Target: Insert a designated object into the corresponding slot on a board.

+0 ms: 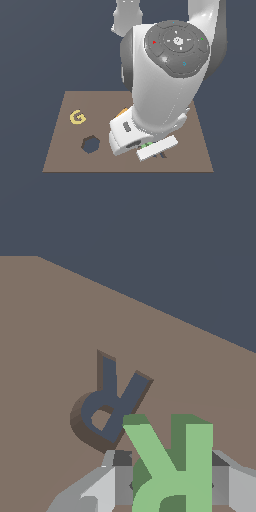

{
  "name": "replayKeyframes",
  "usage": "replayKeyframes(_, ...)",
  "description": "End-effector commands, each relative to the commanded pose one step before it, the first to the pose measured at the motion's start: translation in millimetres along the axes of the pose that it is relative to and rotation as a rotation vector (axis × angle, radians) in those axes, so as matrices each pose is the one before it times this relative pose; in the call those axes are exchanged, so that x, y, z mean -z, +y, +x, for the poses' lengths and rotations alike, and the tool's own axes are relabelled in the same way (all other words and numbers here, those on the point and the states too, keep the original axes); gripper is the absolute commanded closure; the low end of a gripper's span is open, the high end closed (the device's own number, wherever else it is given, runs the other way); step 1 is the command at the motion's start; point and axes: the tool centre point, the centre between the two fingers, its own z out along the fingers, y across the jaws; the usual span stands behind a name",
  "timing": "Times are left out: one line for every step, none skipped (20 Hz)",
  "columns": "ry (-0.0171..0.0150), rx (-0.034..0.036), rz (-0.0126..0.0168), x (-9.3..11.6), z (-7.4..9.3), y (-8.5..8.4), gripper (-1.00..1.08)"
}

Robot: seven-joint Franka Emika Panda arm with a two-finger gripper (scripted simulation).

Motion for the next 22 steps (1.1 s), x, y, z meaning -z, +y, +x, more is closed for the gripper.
replayKeyframes(0.00038,-0.08821,-0.00009,0.86,3.92,-7.02,1.08)
replayKeyframes(-0.00001,-0.03204,0.00001,0.24,1.44,-2.63,1.08)
replayKeyframes(-0.00001,-0.03079,0.00002,0.23,1.39,-2.52,1.08)
replayKeyframes(-0.00001,-0.02953,0.00002,0.22,1.34,-2.42,1.08)
replayKeyframes(-0.00002,-0.02828,0.00002,0.21,1.29,-2.31,1.08)
replayKeyframes(-0.00002,-0.02702,0.00002,0.2,1.24,-2.21,1.08)
replayKeyframes(-0.00002,-0.02577,0.00002,0.19,1.19,-2.11,1.08)
replayKeyframes(-0.00003,-0.02452,0.00001,0.18,1.14,-2.0,1.08)
replayKeyframes(-0.00003,-0.02326,0.00001,0.17,1.08,-1.9,1.08)
replayKeyframes(-0.00003,-0.02201,0.00001,0.16,1.03,-1.8,1.08)
replayKeyframes(-0.00003,-0.02079,0.00001,0.15,0.98,-1.69,1.08)
replayKeyframes(-0.00003,-0.01954,0.00001,0.14,0.93,-1.58,1.08)
replayKeyframes(-0.00004,-0.0183,0.00001,0.13,0.89,-1.46,1.08)
replayKeyframes(-0.00004,-0.01711,0.00001,0.12,0.84,-1.36,1.08)
replayKeyframes(-0.00004,-0.01589,0.0,0.11,0.78,-1.27,1.08)
replayKeyframes(-0.00004,-0.01463,0.0,0.1,0.72,-1.16,1.08)
replayKeyframes(-0.00004,-0.01336,0.0,0.09,0.66,-1.05,1.08)
replayKeyframes(-0.00003,-0.01208,0.0,0.08,0.61,-0.94,1.08)
replayKeyframes(-0.00003,-0.01076,0.0,0.07,0.55,-0.85,1.08)
replayKeyframes(-0.00003,-0.00949,0.0,0.06,0.49,-0.72,1.08)
replayKeyframes(-0.00003,-0.00817,0.0,0.05,0.44,-0.62,1.08)
replayKeyframes(-0.00003,-0.00687,-0.00001,0.04,0.38,-0.51,1.08)
